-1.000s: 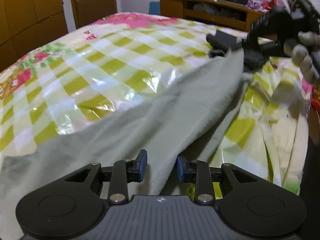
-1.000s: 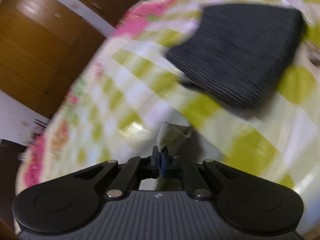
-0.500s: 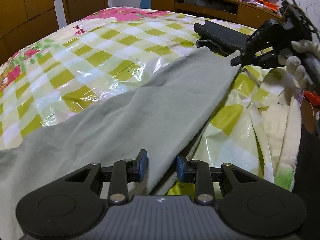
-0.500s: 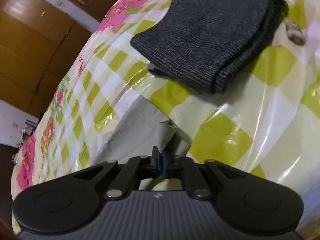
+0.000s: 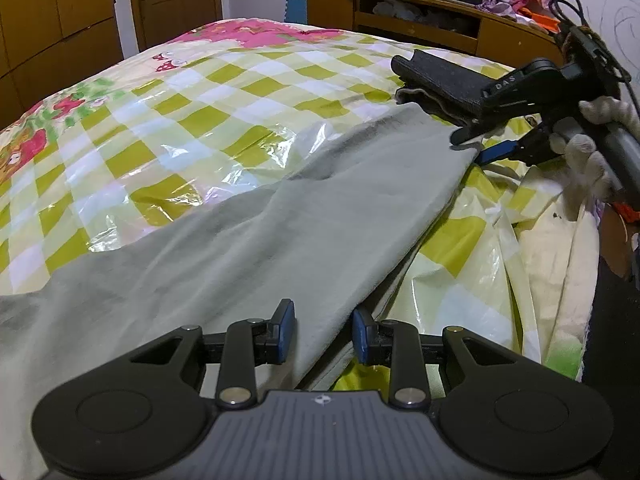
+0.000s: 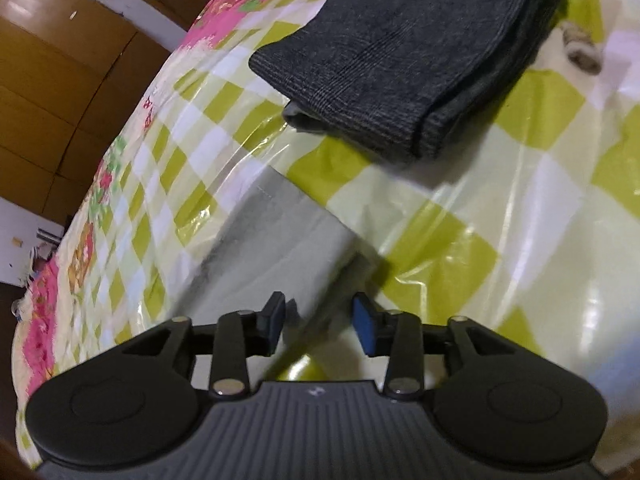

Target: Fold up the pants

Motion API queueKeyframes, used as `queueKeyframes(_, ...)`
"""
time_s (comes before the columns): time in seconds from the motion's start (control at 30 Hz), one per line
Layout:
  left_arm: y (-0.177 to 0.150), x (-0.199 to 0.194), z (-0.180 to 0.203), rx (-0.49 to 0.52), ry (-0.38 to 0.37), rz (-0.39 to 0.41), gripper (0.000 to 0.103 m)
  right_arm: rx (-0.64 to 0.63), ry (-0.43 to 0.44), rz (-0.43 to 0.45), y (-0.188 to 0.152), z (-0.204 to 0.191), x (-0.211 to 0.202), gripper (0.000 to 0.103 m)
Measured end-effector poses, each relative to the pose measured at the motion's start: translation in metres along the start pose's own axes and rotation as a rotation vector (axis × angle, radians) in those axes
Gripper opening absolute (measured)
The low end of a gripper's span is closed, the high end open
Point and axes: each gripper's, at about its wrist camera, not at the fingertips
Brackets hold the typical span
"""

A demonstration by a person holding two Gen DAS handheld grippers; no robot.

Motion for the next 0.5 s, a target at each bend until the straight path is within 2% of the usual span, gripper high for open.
queueKeyframes(0.13,0.000,-0.001,-0.003,-0.005,0.005,0.002,0.043,-0.003,0.027,0.033,0.000,0.000,0.008,0.045)
queueKeyframes(0.17,0.000,-0.001,-0.003,-0.009,0.006,0.003,0.043,-0.008,0.036,0.045,-0.001,0.000,0.008,0.039)
queueKeyframes(0.2,0.001,-0.003,-0.004,-0.012,0.006,0.005,0.043,-0.016,0.035,0.061,-0.002,-0.001,0.008,0.025)
queueKeyframes(0.27,0.001,-0.006,-0.005,-0.014,0.008,0.010,0.043,-0.036,0.033,0.079,-0.006,-0.005,0.006,0.005)
queueKeyframes(0.37,0.003,-0.013,-0.007,-0.018,0.003,0.016,0.043,-0.004,0.123,0.099,-0.003,-0.007,-0.002,0.004)
queueKeyframes(0.5,0.008,-0.022,-0.007,-0.035,-0.023,0.049,0.046,0.022,0.221,0.193,0.015,-0.012,-0.027,0.004)
Point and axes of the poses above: each gripper's, at about its wrist camera, not at the fingertips, and x roughly the way its jaws point, z to its right, y to its top, and after that the axes turned 10 degrees about y, right-handed
